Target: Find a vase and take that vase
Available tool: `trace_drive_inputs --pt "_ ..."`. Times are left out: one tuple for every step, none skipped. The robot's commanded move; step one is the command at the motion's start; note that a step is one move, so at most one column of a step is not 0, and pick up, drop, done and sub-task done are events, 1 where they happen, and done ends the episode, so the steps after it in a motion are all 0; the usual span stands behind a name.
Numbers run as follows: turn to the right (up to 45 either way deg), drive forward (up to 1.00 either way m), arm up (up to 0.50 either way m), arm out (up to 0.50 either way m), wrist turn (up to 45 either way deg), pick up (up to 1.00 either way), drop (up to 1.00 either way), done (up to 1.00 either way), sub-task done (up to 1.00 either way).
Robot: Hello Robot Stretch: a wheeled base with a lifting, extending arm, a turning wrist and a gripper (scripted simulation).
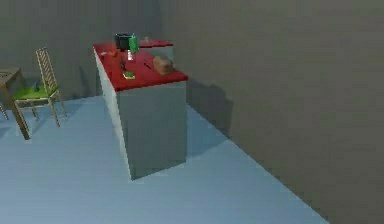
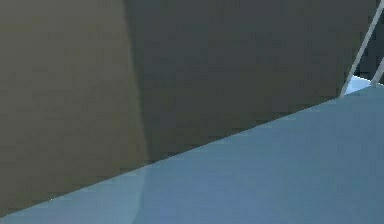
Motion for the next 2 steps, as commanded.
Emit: trace_drive_inputs --pt "12.0 0.00 0.00 0.00 0.0 0.00 0.00 0.00 0.00" --pt "0.0 1.00 0.00 0.00 0.0 0.00 0.00 0.00 0.00"
